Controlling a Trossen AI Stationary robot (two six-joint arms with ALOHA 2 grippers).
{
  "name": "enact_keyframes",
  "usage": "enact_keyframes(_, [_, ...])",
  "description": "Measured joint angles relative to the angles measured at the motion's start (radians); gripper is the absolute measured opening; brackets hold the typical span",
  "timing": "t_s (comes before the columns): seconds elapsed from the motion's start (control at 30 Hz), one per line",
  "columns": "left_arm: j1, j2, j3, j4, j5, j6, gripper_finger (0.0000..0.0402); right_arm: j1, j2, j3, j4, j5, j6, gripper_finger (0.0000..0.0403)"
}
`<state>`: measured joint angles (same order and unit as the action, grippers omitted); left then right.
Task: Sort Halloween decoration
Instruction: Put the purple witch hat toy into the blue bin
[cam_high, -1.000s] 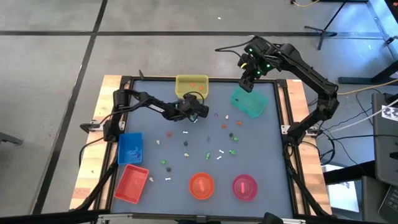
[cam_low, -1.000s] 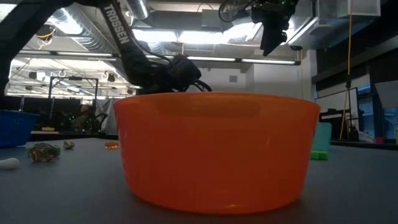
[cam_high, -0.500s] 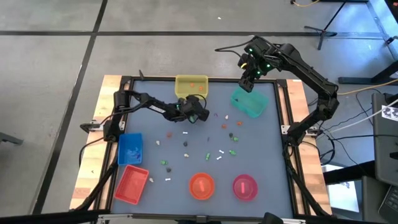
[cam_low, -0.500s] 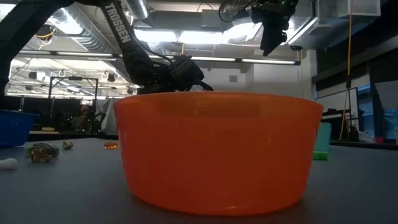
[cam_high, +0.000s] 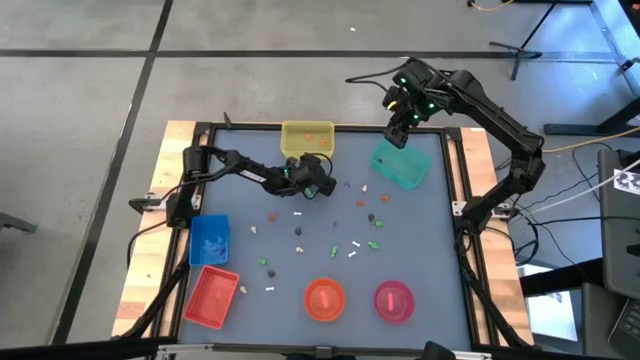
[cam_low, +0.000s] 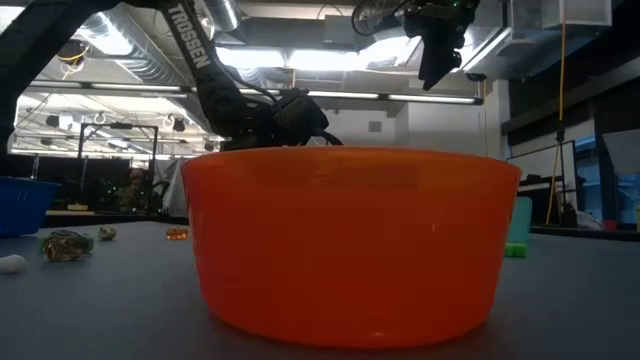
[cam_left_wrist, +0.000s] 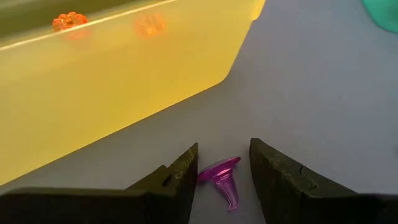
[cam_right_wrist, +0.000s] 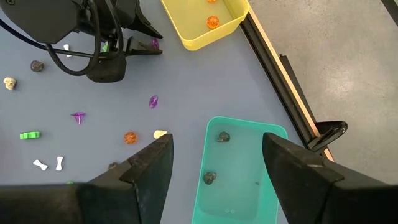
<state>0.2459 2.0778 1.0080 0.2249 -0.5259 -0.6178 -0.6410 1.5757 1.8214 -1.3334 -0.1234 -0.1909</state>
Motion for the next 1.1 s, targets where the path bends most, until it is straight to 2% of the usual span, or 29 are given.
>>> enact_keyframes(0.4, [-0.002, 0.000, -0.002, -0.004, -0.001, -0.003, 0.0090, 0.000, 0.000, 0.000, 0.000, 0.000, 0.000, 0.0246])
enact_keyframes(0.9, [-0.002, -0.003, -0.002, 0.000, -0.001, -0.004, 0.0078, 0.000, 0.000, 0.000, 0.000, 0.000, 0.000, 0.0246])
enact_keyframes(1.1, [-0.003, -0.046, -0.005, -0.028, 0.045, -0.007, 0.0077, 0.000, 0.000, 0.000, 0.000, 0.000, 0.000, 0.0246])
